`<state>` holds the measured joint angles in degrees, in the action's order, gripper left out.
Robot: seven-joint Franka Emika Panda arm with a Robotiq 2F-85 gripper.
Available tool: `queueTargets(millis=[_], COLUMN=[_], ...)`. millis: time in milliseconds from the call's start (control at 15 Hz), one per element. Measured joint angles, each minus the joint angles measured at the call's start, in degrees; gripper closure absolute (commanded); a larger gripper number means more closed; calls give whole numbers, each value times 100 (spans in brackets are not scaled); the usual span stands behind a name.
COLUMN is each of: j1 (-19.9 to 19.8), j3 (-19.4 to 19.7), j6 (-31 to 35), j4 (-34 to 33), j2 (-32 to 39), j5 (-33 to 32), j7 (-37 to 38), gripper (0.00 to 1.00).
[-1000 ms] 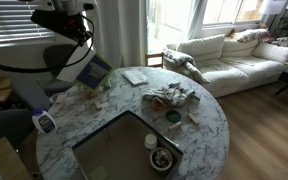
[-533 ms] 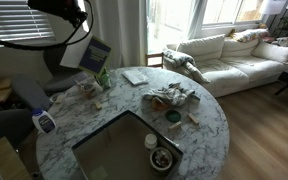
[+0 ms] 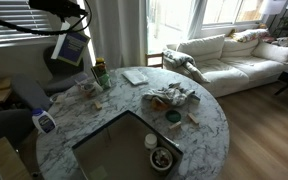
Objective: Put the yellow book in the storage box
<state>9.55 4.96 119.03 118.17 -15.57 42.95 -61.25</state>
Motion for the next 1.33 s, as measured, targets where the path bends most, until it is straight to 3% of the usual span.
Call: queueTargets(millis=[667,1333], j1=[-8,-170], j3=[-324,-506], j6=[-2,-16], j4=[-340,-802], j2=[842,1347], j5=[358,488], j7=[-1386,-1896], gripper=[100,100])
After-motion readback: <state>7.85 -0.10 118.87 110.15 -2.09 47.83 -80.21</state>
